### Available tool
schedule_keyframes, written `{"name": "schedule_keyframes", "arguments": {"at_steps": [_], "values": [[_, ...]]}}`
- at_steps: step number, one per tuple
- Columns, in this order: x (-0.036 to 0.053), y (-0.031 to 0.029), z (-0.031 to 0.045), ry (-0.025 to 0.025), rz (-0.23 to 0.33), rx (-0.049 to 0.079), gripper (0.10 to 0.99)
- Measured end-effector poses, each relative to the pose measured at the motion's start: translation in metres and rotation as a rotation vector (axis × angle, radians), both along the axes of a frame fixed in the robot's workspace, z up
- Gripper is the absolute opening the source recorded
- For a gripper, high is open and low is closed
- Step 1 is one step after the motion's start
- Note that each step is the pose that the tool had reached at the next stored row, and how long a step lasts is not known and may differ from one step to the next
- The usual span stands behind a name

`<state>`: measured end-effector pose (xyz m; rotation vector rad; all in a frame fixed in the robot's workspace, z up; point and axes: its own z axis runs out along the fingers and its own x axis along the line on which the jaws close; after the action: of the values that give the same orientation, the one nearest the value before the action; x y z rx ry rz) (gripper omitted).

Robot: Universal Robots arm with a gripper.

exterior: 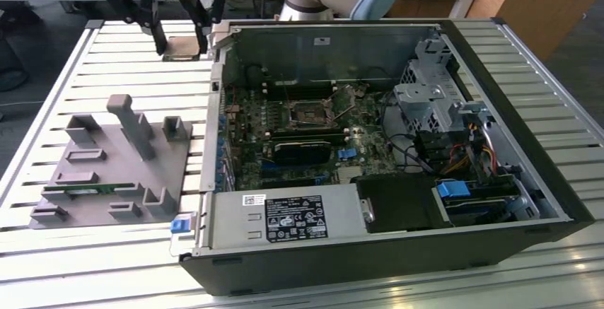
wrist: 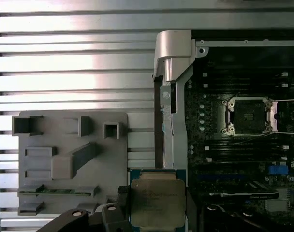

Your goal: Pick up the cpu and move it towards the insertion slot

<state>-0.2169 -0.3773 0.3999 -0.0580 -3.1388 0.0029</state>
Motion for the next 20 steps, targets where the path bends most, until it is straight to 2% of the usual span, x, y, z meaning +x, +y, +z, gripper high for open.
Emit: {"name": "schedule_keyframes", "arguments": {"at_steps": [20], "values": [[0.0316,0.0009,0.0,0.0,0.003,0.001,0.541]]}}
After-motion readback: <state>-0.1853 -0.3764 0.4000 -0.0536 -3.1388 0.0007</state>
